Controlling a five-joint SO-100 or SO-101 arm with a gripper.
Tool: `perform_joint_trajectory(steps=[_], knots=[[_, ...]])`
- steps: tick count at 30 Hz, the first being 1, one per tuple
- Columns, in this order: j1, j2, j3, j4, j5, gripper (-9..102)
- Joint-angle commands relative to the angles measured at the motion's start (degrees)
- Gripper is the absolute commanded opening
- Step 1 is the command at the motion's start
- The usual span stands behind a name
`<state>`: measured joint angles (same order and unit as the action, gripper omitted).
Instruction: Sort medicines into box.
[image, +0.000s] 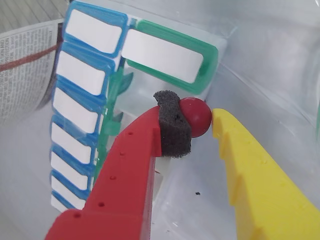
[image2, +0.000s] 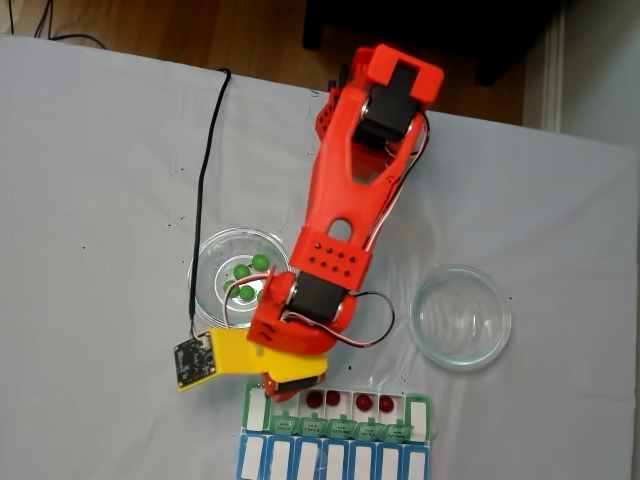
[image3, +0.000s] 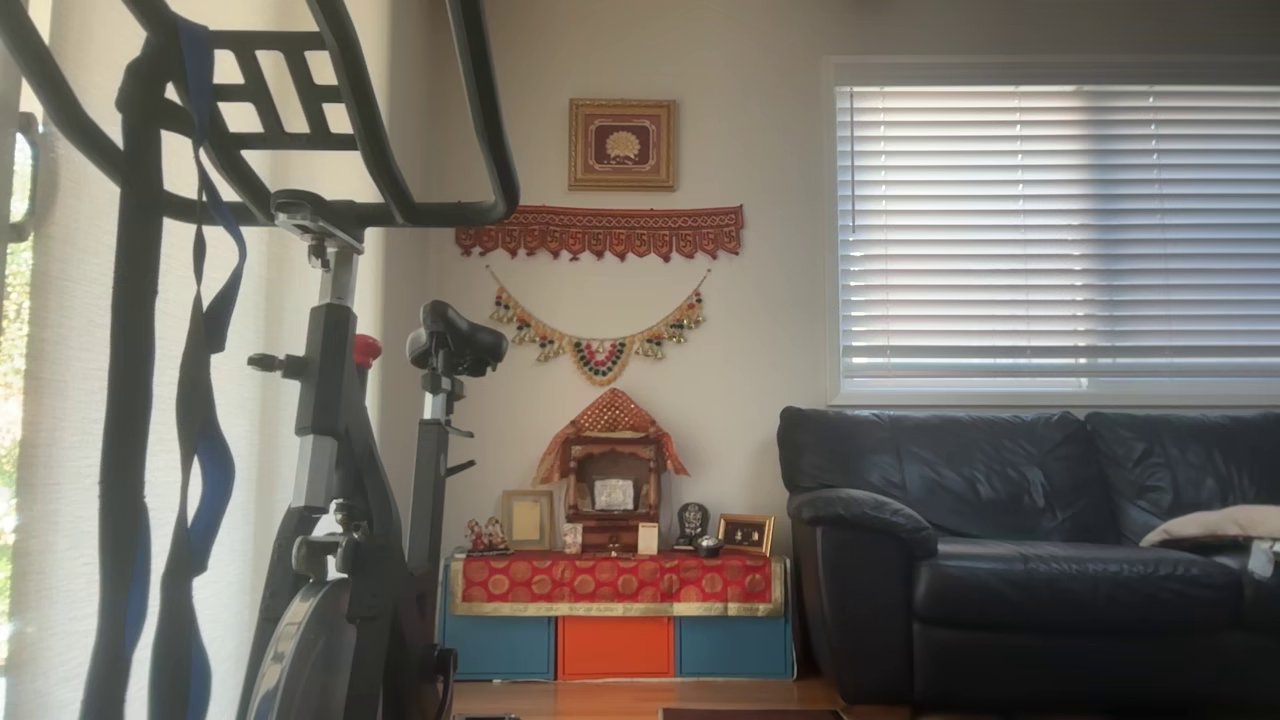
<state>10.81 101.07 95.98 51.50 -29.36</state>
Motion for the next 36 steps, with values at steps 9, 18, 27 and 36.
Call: perform_joint_trajectory(steps=[9,18,27,36], knots=[[-1.5,6.2,0.2,-2.8,-0.2,1],[-2.2,2.0,-3.5,-4.7,1.5,1],[-3.3,0.1,-6.1,-4.3,3.9,1],[-3.3,-4.0,-11.4,-3.6,6.2,1]])
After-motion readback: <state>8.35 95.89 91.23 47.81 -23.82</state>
